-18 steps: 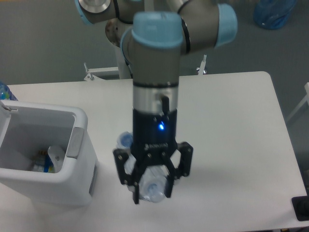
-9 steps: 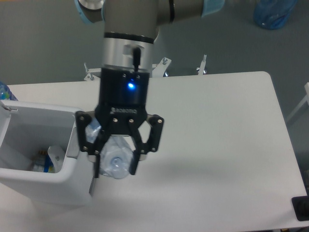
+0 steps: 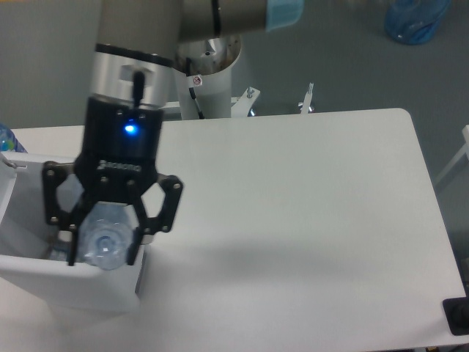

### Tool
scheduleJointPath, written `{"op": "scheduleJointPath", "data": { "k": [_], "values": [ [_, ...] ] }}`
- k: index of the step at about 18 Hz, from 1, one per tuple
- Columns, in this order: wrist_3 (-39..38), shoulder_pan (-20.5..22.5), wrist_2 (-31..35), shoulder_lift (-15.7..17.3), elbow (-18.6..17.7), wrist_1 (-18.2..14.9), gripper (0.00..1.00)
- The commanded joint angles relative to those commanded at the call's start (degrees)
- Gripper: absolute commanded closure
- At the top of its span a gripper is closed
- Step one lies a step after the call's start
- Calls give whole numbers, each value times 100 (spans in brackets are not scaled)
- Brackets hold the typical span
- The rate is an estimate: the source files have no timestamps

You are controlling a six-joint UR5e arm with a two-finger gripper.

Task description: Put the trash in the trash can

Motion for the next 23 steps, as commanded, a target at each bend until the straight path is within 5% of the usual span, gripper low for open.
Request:
{"op": "scheduleJointPath", "data": {
  "k": [4,7,13,17,23],
  "values": [
    [0,-238,44,-141,-70,-9,38],
    [88,-238,35,-150,-97,0,0],
    [579,-186,53,-89,-71,9,0],
    [1053,306,61,-44,35,9,0],
    [2899,790,797,26,27,-97,0]
  ]
}}
